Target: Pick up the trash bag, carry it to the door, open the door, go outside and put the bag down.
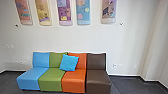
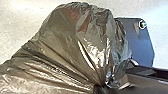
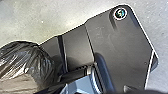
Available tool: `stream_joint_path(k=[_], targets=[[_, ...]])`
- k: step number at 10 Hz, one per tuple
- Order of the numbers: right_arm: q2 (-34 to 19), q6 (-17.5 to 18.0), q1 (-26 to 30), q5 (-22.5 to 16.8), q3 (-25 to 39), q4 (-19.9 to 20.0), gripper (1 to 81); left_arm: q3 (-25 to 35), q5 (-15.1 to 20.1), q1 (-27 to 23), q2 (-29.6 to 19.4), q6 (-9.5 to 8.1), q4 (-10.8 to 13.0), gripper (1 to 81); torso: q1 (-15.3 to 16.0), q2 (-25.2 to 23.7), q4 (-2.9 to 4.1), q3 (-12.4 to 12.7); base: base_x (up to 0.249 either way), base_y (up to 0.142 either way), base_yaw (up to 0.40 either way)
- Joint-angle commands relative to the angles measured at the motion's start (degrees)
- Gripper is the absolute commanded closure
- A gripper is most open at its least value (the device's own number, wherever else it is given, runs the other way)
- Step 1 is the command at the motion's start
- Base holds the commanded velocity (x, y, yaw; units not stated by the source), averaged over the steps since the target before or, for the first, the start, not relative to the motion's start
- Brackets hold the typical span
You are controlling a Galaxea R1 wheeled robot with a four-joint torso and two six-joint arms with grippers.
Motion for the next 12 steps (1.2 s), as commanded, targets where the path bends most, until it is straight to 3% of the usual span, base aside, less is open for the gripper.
stream_joint_path(k=[1, 5, 12], targets=[[0.30, -0.08, 2.93, -3.00, 0.13, -0.82, 1.0, -0.23, 4.44, -3.71, -0.21, 0.19, 0.43, 81.1, 0.00, 0.00, 0.00, 0.00, 0.000, 0.000, 0.000], [0.30, -0.08, 3.01, -2.91, 0.13, -0.82, 1.0, -0.32, 4.62, -3.71, -0.56, 0.19, 0.43, 81.1, 0.00, 0.00, 0.00, 0.00, 0.000, 0.000, -0.026], [0.30, 0.01, 2.93, -2.91, 0.13, -0.73, 1.0, -0.23, 4.71, -3.79, -0.39, 0.19, 0.43, 81.1, -0.02, 0.00, 0.00, 0.00, 0.000, 0.000, -0.171]])
